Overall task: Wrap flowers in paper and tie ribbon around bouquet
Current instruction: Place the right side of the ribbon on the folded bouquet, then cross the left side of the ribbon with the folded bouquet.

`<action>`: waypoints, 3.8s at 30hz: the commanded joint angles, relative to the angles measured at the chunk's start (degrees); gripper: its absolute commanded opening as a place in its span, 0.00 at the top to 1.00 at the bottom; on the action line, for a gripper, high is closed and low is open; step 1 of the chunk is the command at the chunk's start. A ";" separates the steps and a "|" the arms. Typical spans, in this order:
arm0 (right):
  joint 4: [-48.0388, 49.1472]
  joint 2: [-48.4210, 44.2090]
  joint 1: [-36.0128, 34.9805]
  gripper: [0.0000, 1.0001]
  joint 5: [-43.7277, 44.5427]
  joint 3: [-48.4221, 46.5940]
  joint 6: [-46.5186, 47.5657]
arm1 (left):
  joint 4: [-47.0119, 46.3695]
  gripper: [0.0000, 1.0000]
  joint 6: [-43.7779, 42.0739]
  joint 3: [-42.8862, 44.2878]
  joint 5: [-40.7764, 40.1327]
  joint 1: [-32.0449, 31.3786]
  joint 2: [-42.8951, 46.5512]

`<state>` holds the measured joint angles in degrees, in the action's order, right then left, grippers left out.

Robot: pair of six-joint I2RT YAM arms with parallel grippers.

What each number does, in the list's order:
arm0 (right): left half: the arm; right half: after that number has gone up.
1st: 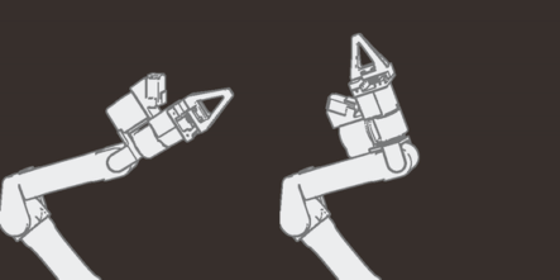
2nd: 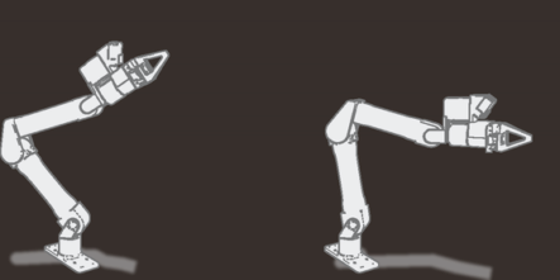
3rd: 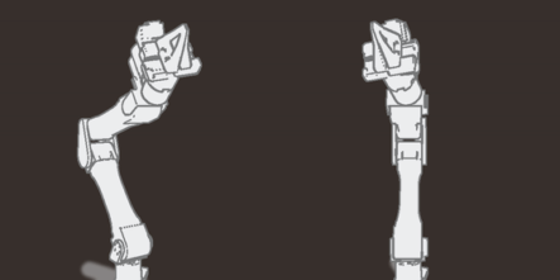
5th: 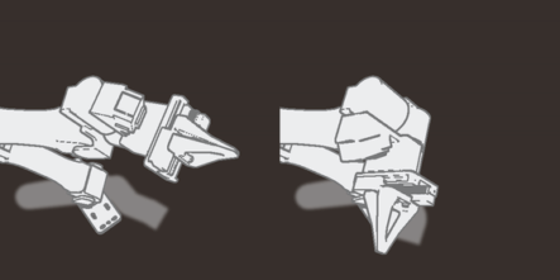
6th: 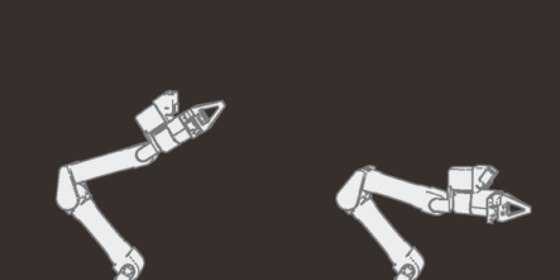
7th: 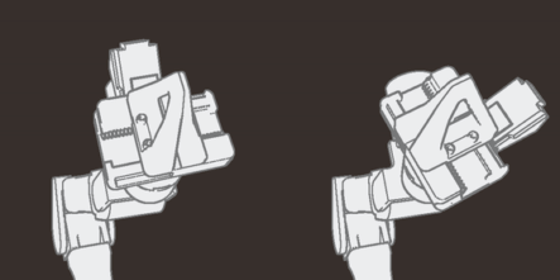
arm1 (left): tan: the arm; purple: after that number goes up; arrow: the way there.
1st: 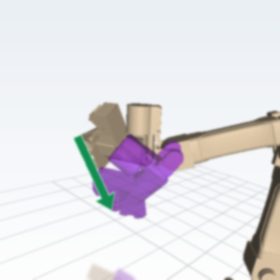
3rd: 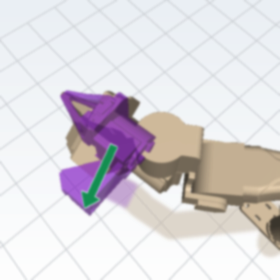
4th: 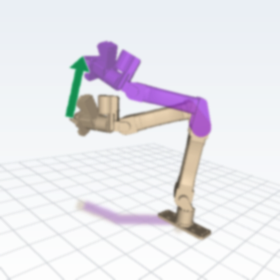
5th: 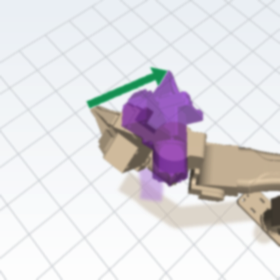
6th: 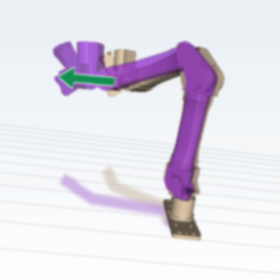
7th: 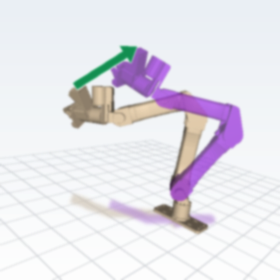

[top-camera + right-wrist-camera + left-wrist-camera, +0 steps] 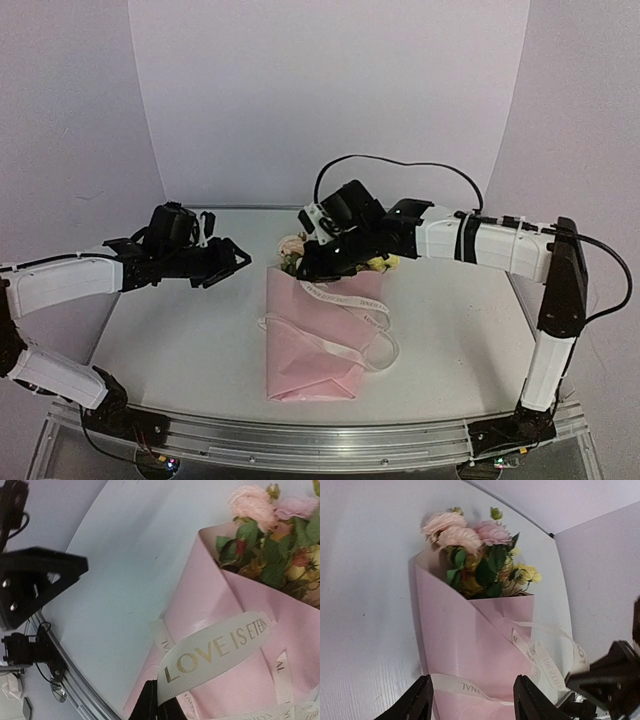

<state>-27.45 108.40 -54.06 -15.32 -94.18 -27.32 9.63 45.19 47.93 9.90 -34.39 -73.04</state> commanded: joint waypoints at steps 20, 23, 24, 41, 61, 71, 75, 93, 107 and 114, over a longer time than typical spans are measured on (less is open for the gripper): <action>-4.10 -14.51 -1.71 0.29 12.98 17.98 -2.25 | 14.76 0.41 -10.02 15.22 3.79 -3.02 -13.34; -3.33 -18.73 2.25 0.33 14.32 26.89 -5.69 | 15.26 0.43 -10.34 15.84 1.61 -6.26 -15.87; -3.19 -19.40 3.12 0.35 14.38 28.55 -5.88 | 15.41 0.44 -10.26 16.08 1.01 -6.87 -16.70; -1.28 -13.61 5.94 0.43 19.53 37.74 -6.18 | 21.62 0.47 -14.35 27.59 -6.17 -9.10 -28.09; -0.41 -14.86 5.97 0.83 16.37 39.01 -11.23 | 24.63 0.86 -16.81 32.59 -5.43 -10.53 -33.49; -7.21 -17.94 5.86 0.97 15.05 39.51 -17.24 | 22.33 1.00 -14.14 32.64 -9.23 -10.27 -32.52; -8.89 -19.73 5.29 0.98 14.17 40.75 -19.81 | 20.15 1.00 -11.87 31.96 -9.35 -9.15 -31.83; -12.51 -28.15 0.13 1.00 23.40 46.49 -36.45 | 16.65 0.78 -13.04 27.50 -2.11 -5.91 -27.20; -15.76 -34.76 -3.30 1.00 32.25 46.07 -47.51 | 16.36 0.53 -11.05 19.23 -1.66 -10.88 -23.28; -18.61 -36.50 -4.52 1.00 36.82 44.53 -49.86 | 14.91 0.67 -10.18 17.28 -1.86 -11.31 -22.14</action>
<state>-42.69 73.75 -57.84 15.77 -47.83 -74.22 26.84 34.33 65.86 8.06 -45.50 -98.33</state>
